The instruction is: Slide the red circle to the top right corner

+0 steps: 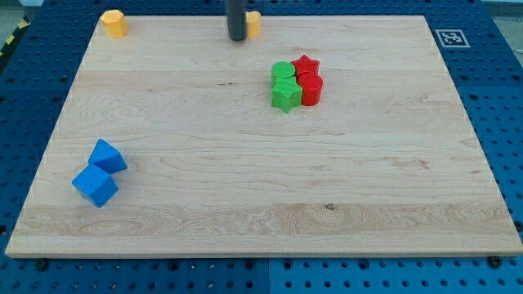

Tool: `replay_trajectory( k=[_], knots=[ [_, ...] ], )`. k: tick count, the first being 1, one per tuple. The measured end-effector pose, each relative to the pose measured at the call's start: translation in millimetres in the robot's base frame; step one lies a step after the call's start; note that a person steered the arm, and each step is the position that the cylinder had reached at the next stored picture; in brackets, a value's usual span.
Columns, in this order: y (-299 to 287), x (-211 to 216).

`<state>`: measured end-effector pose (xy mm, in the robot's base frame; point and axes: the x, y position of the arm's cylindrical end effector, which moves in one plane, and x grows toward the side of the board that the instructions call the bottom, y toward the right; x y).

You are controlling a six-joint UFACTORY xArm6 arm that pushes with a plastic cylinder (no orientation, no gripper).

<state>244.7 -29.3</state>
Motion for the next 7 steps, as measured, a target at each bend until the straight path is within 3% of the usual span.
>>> replay_trajectory(
  k=[3,5,7],
  knots=[
    [35.0,27.9],
    [99.7,39.4],
    [85.8,41.8]
  ],
)
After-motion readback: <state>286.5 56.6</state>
